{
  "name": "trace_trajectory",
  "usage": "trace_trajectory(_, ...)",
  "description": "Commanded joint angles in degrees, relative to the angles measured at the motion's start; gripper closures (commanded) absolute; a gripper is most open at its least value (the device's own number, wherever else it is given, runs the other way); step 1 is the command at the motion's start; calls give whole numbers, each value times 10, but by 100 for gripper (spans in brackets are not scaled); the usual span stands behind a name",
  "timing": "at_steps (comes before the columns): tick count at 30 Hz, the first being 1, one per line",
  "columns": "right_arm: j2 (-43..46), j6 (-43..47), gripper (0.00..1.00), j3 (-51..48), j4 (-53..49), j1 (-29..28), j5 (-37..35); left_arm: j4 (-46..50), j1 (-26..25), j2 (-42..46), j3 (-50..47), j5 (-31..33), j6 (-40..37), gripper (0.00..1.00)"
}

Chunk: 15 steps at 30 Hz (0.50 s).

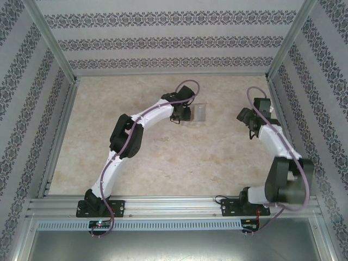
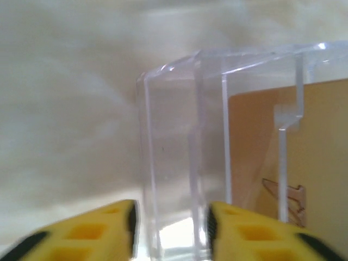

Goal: Put the credit cards into the card holder

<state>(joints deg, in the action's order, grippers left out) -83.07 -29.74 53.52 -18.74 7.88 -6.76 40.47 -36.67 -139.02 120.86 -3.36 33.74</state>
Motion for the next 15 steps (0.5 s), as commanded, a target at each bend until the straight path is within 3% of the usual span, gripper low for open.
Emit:
trace_trajectory(1, -81, 3, 15, 86, -61, 13, -19, 22, 3, -12, 26, -64, 31, 38)
trace_trajectory(6, -229, 49, 17, 245, -164, 12, -40, -16, 3, 56, -14, -94, 28, 29)
trace_trajectory(15, -374, 115, 29, 395, -239, 22, -57, -47, 8, 236, -150, -78, 4, 26)
